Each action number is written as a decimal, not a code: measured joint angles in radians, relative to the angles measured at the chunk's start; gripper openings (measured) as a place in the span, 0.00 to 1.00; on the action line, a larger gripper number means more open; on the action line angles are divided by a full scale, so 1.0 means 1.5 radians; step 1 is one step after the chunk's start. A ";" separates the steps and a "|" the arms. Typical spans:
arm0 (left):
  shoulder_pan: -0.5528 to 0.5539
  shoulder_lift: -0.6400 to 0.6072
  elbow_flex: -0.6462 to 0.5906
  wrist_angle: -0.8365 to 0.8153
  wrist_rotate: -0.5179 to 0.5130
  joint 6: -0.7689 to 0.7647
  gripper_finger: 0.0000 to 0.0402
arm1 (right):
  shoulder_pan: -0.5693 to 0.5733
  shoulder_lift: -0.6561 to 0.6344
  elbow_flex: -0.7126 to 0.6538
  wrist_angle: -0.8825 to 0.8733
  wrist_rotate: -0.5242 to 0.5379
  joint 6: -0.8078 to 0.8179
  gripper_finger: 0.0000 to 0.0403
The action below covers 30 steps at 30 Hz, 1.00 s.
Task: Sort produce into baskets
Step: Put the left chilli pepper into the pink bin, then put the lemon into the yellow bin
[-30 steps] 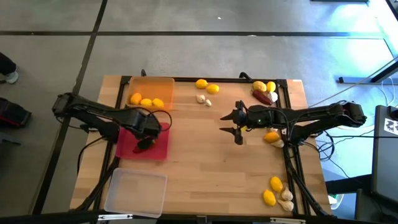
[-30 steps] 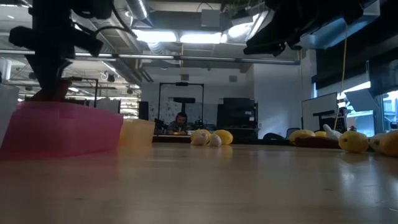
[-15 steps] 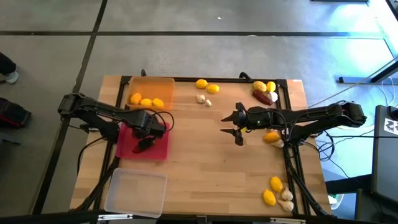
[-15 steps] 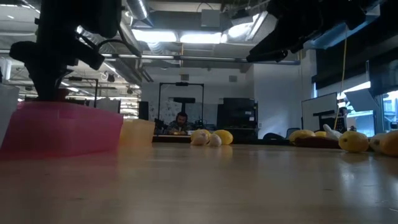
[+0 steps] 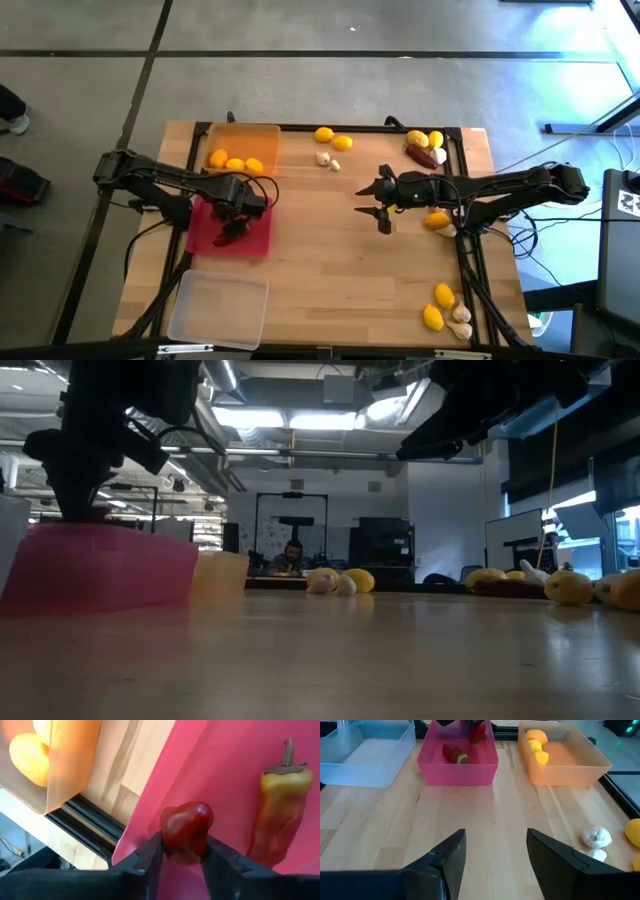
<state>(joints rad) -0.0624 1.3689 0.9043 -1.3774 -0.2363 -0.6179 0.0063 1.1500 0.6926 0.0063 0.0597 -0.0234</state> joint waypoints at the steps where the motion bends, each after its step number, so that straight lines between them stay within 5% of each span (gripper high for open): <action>1: 0.000 0.000 0.000 0.003 0.000 0.001 0.35 | 0.000 0.000 0.000 0.000 0.000 0.000 0.51; 7: 0.000 -0.001 0.000 -0.004 0.000 0.025 0.48 | 0.000 0.000 0.000 0.000 0.000 0.000 0.51; 17: -0.021 -0.095 0.016 0.028 -0.003 0.042 0.50 | 0.001 0.000 0.000 -0.004 0.054 0.012 0.51; 30: -0.024 -0.256 -0.032 0.395 -0.058 0.189 0.50 | 0.000 0.000 -0.001 -0.004 0.090 0.029 0.51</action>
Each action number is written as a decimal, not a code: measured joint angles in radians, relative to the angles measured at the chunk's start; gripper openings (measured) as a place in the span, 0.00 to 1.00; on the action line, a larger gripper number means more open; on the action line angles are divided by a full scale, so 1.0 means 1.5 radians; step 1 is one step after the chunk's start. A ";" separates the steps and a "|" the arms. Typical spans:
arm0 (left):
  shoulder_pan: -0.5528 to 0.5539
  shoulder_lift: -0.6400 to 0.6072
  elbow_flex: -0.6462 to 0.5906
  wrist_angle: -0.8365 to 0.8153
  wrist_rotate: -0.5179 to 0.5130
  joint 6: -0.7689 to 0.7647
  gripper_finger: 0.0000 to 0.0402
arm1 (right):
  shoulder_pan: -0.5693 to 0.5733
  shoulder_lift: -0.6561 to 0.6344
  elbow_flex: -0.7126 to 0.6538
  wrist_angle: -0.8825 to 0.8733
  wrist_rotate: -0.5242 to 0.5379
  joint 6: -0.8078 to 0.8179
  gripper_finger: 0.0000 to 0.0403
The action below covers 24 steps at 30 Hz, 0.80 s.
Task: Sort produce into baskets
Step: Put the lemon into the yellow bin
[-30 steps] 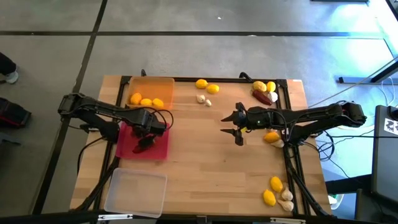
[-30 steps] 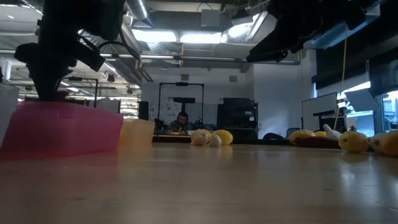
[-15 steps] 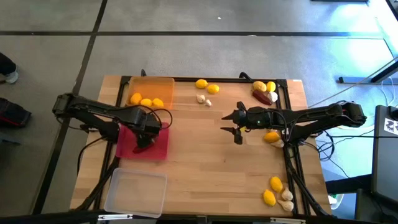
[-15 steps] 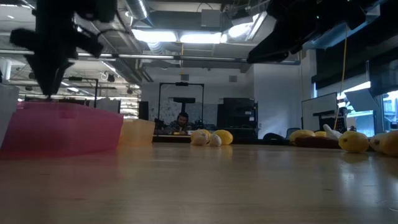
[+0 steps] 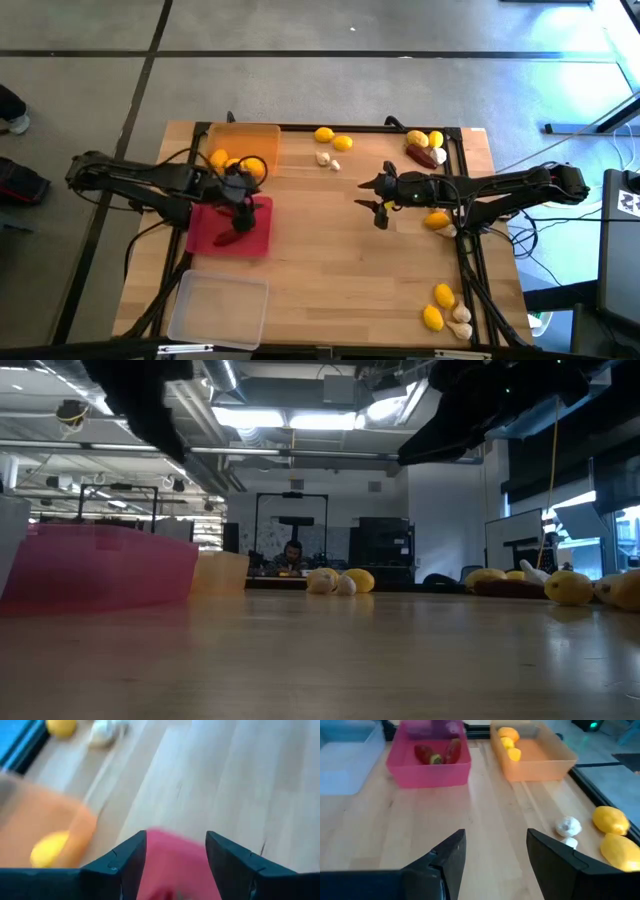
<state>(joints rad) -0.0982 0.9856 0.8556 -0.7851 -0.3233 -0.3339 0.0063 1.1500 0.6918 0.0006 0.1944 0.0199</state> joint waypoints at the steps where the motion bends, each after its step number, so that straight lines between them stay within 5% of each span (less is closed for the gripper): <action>1: 0.000 -0.003 -0.011 0.032 -0.001 0.013 0.50 | 0.000 0.000 0.000 0.000 0.007 0.003 0.52; 8: 0.001 -0.007 -0.091 0.215 -0.002 0.053 0.50 | 0.000 0.000 0.000 0.000 0.043 0.018 0.70; 14: 0.001 -0.007 -0.142 0.343 -0.002 0.054 0.50 | -0.021 0.000 0.000 0.000 0.167 -0.014 0.80; 24: 0.001 0.005 -0.165 0.435 -0.003 0.077 0.50 | -0.197 0.041 0.000 0.016 0.034 -0.094 0.81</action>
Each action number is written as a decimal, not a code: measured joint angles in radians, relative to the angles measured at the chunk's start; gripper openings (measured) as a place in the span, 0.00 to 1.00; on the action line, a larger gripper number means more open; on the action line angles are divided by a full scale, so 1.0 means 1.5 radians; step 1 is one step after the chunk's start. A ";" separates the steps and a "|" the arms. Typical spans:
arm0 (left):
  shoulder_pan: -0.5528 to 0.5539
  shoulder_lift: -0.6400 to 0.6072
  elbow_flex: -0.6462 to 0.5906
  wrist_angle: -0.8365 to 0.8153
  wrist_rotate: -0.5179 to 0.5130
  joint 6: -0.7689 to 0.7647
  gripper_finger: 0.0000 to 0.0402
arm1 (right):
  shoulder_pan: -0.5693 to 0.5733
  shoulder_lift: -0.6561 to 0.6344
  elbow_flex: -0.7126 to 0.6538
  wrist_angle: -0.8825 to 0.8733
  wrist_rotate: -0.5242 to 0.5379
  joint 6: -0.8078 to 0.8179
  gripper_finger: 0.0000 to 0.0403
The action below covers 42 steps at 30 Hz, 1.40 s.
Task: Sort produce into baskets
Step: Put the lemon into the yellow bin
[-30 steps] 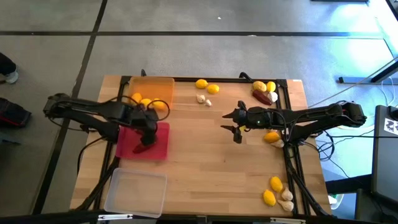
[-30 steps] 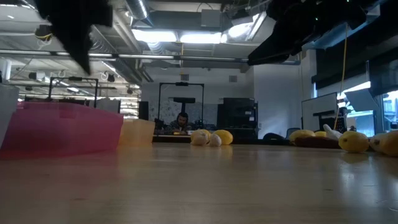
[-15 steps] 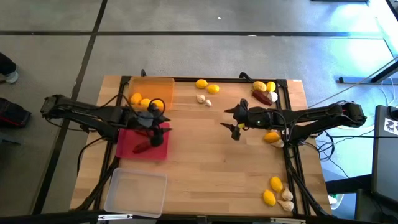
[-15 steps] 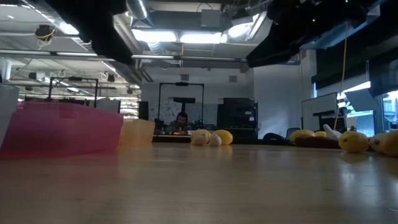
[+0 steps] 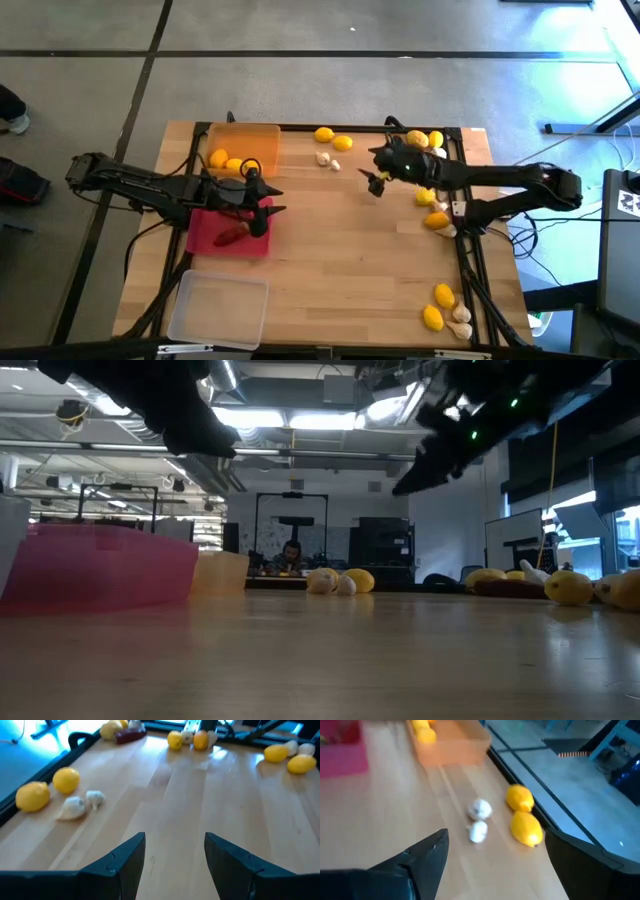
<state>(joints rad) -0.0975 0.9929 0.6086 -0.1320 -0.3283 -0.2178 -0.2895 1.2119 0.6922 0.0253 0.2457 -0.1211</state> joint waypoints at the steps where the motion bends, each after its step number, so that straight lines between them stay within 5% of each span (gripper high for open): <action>1: 0.000 0.000 0.000 0.001 0.000 0.004 0.50 | -0.019 0.012 0.000 0.000 -0.011 -0.014 0.81; 9: 0.001 0.000 0.000 0.007 -0.006 0.013 0.50 | -0.148 0.128 0.031 0.053 -0.109 -0.081 0.81; 27: 0.001 0.000 0.000 0.008 -0.006 0.013 0.50 | -0.262 0.470 0.350 -0.073 -0.253 -0.117 0.81; 42: 0.001 0.000 0.000 0.008 -0.013 0.025 0.50 | -0.262 0.535 0.372 -0.102 -0.276 -0.150 0.61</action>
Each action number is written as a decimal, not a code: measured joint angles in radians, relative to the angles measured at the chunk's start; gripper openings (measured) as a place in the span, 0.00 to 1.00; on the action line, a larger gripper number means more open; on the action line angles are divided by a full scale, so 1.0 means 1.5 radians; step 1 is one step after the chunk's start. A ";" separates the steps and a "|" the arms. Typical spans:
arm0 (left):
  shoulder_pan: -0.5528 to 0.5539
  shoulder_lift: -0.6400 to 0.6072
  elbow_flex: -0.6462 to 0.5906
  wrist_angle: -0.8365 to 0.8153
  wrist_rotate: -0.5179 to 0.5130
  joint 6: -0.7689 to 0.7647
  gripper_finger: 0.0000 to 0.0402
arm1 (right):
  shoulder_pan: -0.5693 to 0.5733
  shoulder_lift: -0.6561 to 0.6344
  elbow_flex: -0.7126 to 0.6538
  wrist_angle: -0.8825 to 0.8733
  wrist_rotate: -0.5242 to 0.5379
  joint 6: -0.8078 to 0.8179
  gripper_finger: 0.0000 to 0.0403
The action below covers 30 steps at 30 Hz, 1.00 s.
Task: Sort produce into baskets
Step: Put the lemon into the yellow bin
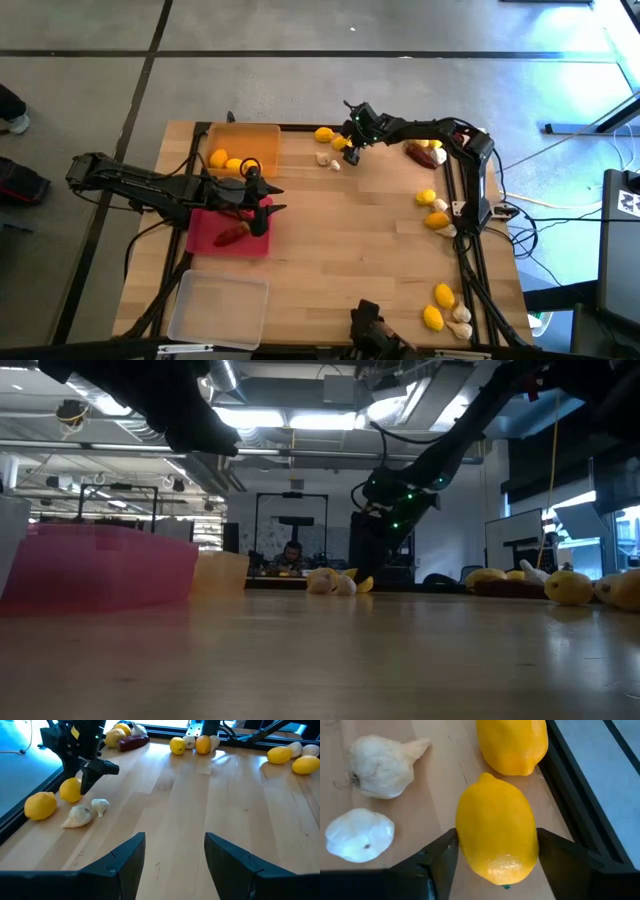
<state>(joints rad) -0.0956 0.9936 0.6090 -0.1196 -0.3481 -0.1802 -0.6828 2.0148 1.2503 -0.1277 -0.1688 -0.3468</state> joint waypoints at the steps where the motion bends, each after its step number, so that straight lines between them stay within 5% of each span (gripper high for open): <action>1: 0.000 0.000 0.000 0.000 0.000 0.000 0.50 | 0.001 0.000 0.000 0.002 0.000 -0.002 0.59; 10: 0.000 0.000 0.000 0.000 0.000 0.000 0.50 | 0.002 -0.004 0.000 0.004 0.001 -0.001 0.42; 30: 0.000 0.000 0.001 0.000 0.000 0.003 0.50 | 0.131 -0.197 0.000 -0.136 0.055 0.002 0.42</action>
<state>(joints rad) -0.0956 0.9936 0.6098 -0.1201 -0.3485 -0.1761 -0.4869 1.7195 1.2499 -0.3312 -0.0862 -0.3441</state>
